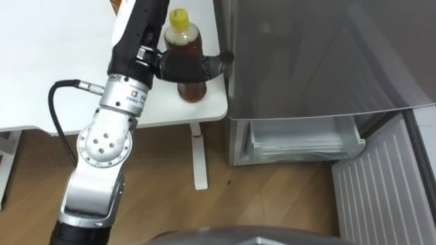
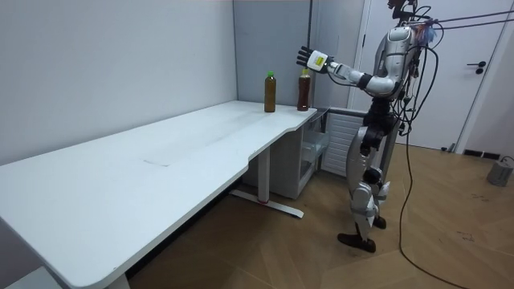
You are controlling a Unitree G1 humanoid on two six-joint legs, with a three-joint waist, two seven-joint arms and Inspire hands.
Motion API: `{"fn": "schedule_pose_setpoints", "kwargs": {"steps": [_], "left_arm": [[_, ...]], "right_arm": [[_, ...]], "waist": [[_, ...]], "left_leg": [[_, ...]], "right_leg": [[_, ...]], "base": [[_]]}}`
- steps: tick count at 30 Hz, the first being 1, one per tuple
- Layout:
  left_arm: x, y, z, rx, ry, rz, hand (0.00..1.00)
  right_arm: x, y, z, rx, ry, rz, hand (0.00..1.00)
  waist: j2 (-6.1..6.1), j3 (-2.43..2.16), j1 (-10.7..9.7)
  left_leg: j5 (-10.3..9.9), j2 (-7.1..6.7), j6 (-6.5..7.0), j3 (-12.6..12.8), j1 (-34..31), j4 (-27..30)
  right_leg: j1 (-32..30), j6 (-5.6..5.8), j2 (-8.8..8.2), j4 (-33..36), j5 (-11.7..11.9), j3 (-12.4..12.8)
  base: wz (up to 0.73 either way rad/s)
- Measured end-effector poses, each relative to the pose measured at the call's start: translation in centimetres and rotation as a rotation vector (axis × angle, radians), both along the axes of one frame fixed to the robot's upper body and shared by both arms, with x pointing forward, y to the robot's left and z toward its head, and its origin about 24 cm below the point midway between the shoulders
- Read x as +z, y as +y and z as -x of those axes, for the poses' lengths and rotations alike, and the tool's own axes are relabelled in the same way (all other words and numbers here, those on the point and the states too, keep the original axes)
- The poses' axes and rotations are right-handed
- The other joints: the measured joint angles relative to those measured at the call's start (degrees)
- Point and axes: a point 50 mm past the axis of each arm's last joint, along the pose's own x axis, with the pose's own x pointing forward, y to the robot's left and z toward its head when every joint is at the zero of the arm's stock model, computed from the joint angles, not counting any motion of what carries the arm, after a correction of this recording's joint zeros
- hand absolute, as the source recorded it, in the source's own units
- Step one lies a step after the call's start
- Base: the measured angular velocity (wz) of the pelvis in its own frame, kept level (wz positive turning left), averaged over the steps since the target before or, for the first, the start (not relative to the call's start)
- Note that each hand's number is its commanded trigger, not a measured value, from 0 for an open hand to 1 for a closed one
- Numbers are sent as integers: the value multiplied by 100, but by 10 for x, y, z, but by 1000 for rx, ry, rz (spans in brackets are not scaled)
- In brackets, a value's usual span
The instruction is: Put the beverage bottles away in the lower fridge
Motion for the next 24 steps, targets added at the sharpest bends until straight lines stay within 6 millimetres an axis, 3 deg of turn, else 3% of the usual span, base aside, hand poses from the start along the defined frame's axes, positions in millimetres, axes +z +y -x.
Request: {"fn": "schedule_pose_setpoints", "kwargs": {"steps": [20,24], "left_arm": [[-1,1,0,8,2,3,0],[-8,3,-2,21,37,-2,0]], "right_arm": [[0,1,2,6,6,-2,0],[0,1,-1,6,0,-2,0]], "waist": [[7,-1,0],[24,-3,7]], "left_leg": [[0,-1,0,-6,0,2],[0,-1,0,6,-6,0]], "right_leg": [[-2,0,0,7,0,0],[-7,0,0,7,0,8]], "base": [[0],[0]]}}
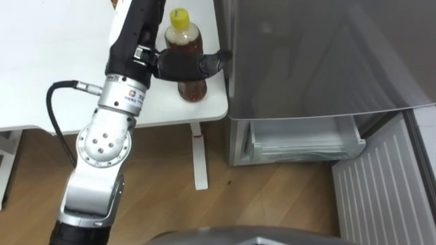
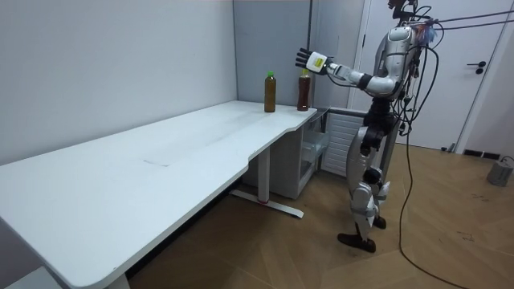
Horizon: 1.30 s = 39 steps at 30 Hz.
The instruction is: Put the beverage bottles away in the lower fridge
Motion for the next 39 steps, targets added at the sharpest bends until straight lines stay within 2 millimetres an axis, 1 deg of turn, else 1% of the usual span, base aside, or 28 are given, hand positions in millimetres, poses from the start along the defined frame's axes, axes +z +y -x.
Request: {"fn": "schedule_pose_setpoints", "kwargs": {"steps": [6,11,16,21,32,35,39], "left_arm": [[-13,2,-3,16,69,-10,0],[-14,2,-3,18,73,-7,0],[-20,3,-3,23,113,-5,0],[-21,3,-3,10,128,24,0],[-25,4,-3,0,155,16,0],[-32,5,-4,7,185,14,0],[-48,11,-3,13,275,90,0]], "right_arm": [[0,-2,0,-1,7,6,0],[0,-2,0,2,7,6,0],[0,-2,0,1,16,10,0],[1,-2,0,0,19,10,0],[0,-1,3,-4,35,-2,0],[0,-1,4,-2,40,-5,0],[0,0,6,-6,62,-22,0]], "waist": [[44,-13,1],[46,-13,4],[55,-8,0],[72,-10,7],[70,-12,5],[67,-12,2],[29,-20,3]], "left_leg": [[0,0,0,0,6,-23],[0,2,0,0,24,-34],[0,8,0,17,49,-28],[3,12,6,44,24,-60],[9,9,14,78,96,-68],[9,9,14,77,90,-52],[10,8,14,80,87,-21]], "right_leg": [[-3,0,0,-6,0,1],[-1,0,0,23,0,19],[-7,0,0,73,0,72],[-17,0,1,80,0,121],[-6,0,0,70,0,150],[-2,0,0,73,0,158],[6,-1,-1,74,-13,188]], "base": [[0],[0],[-2],[-2],[-1],[0],[0]]}}
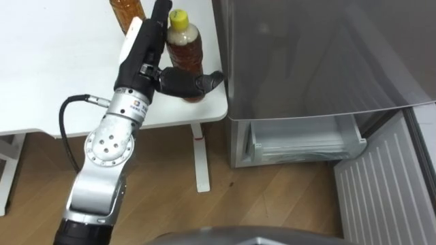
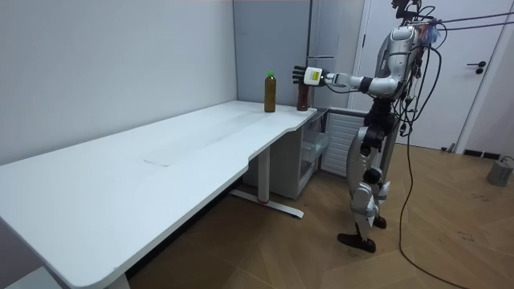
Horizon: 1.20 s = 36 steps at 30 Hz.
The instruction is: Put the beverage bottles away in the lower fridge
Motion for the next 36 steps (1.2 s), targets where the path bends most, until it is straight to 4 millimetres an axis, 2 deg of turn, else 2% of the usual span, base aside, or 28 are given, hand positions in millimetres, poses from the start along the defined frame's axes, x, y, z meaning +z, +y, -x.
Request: {"fn": "schedule_pose_setpoints", "kwargs": {"steps": [4,8,11,14,19,28,36], "left_arm": [[-20,3,6,8,115,77,0],[-22,4,6,13,128,90,0],[-23,4,6,15,130,91,0],[-22,4,6,17,132,112,0],[-17,6,2,37,116,163,0],[-1,22,-10,105,45,199,0],[9,23,-14,120,7,221,0]], "right_arm": [[0,1,0,32,15,-10,0],[0,1,-1,46,15,-10,0],[0,1,-2,47,14,-10,0],[0,1,-2,47,14,-10,0],[0,1,-2,43,20,-21,0],[0,2,10,39,62,-44,0],[0,1,9,48,66,-46,0]], "waist": [[-84,12,-30],[-153,9,-31],[-149,14,-47],[-96,29,-54],[4,24,-87],[-37,25,-74],[-33,11,-68]], "left_leg": [[1,-1,1,-6,-29,35],[0,-2,1,-6,-33,43],[0,-2,1,-1,-28,43],[0,-1,1,8,-27,43],[0,0,1,18,-1,27],[0,7,1,84,20,5],[0,14,1,126,31,13]], "right_leg": [[-10,1,0,8,-1,-20],[-12,1,0,7,0,5],[-14,0,0,9,1,19],[-19,0,0,11,1,35],[-17,-1,2,14,1,66],[-29,-2,2,11,0,123],[-25,-2,1,17,0,140]], "base": [[0],[0],[0],[0],[-1],[-2],[0]]}}
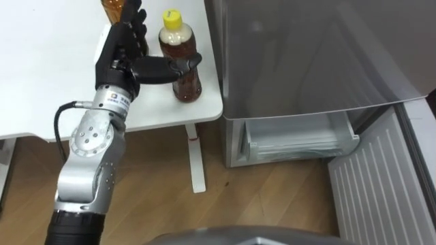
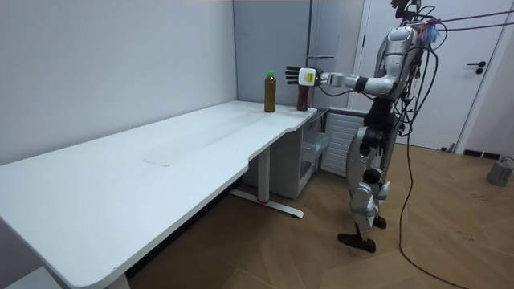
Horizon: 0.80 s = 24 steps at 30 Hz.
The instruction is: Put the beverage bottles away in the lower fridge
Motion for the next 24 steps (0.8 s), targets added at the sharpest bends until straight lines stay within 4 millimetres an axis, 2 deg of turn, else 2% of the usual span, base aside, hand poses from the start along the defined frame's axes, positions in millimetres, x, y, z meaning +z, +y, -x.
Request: {"fn": "schedule_pose_setpoints", "kwargs": {"steps": [9,12,24], "left_arm": [[1,18,0,118,13,-9,0],[1,21,0,134,15,-10,0],[-2,19,0,86,49,-12,0]], "right_arm": [[1,-2,4,-28,19,11,0],[1,-3,3,-60,3,11,0],[2,-5,3,-95,-12,17,0]], "waist": [[16,-7,-57],[22,7,-112],[69,1,-125]], "left_leg": [[0,5,0,17,11,2],[0,6,1,15,6,12],[-1,8,0,25,-9,13]], "right_leg": [[6,0,0,26,0,5],[4,0,0,29,0,4],[-15,0,1,18,0,19]], "base": [[0],[0],[0]]}}
